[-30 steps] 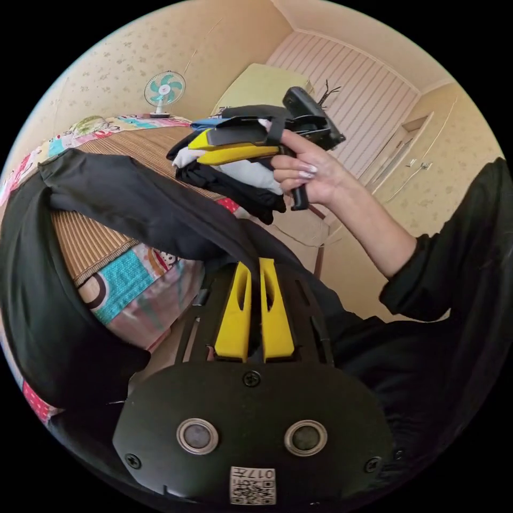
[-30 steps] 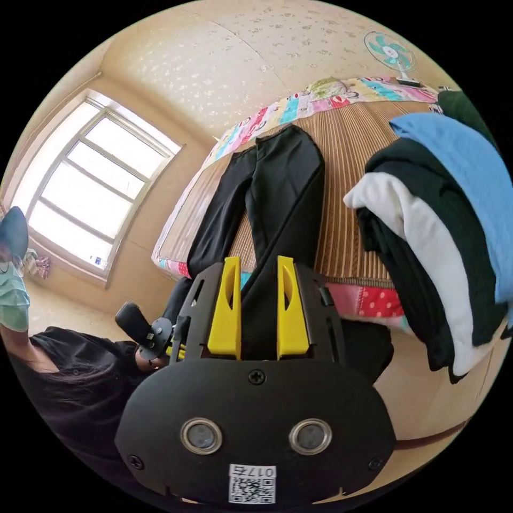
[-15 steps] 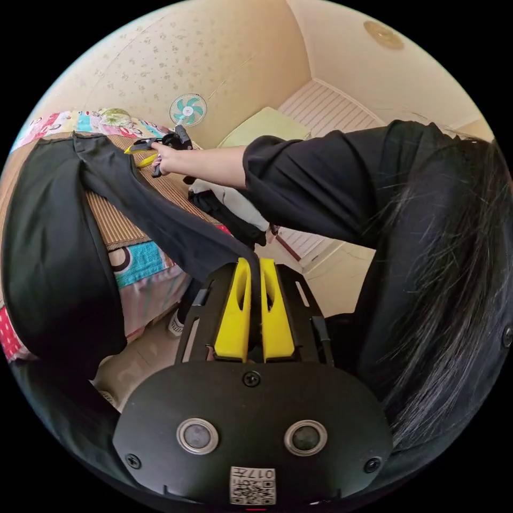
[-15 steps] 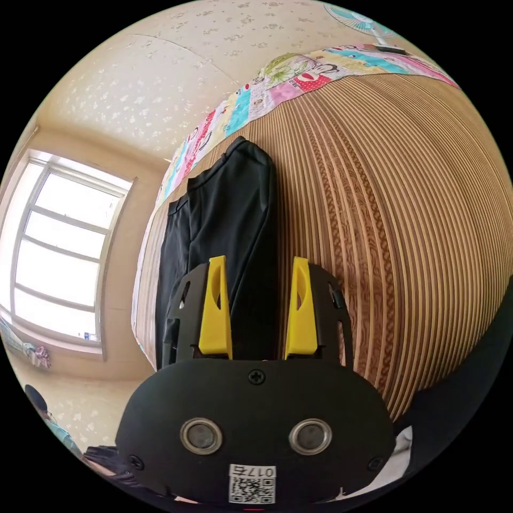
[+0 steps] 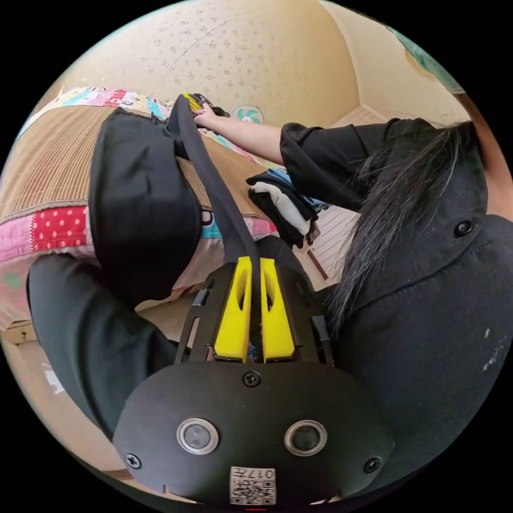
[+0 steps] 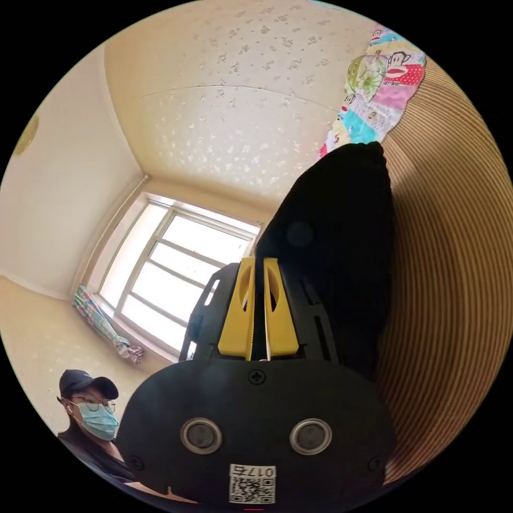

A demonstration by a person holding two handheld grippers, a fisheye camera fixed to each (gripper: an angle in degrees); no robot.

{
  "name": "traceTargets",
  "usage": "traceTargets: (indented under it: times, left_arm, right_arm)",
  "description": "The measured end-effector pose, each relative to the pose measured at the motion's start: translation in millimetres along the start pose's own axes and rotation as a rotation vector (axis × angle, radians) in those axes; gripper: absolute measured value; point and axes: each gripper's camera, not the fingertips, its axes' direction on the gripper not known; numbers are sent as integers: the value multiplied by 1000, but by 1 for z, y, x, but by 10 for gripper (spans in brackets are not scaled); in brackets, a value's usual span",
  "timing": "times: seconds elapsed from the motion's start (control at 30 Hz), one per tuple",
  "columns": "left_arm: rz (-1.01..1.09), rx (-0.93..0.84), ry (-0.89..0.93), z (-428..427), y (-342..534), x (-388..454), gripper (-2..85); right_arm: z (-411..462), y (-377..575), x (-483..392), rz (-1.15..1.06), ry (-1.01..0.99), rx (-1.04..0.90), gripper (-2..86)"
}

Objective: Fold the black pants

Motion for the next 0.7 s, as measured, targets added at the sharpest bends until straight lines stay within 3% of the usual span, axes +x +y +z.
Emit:
traceTargets:
  times: [0.07,0.23,0.33,0.47,0.57,0.63,0.7]
  left_arm:
    - [-26,-17,-51,-2,5,0,20]
    - [-148,-7,-160,-18,19,-2,42]
    - [-160,25,-258,-33,23,-5,50]
    - [-144,38,-308,-37,6,-20,62]
    - [-87,51,-324,-32,-29,-36,69]
    - [-85,71,-310,-19,-64,-55,77]
    - [-113,56,-290,-3,-90,-72,85]
  right_arm:
    - [34,11,6,28,-33,-33,34]
    - [104,56,17,71,117,-245,54]
    - [106,80,-1,-14,-28,-407,57]
    - [67,122,-42,-130,31,-559,65]
    - [15,177,-74,-283,273,-672,74]
    - [-30,227,-91,-369,507,-659,76]
    - [-56,261,-101,-395,609,-634,77]
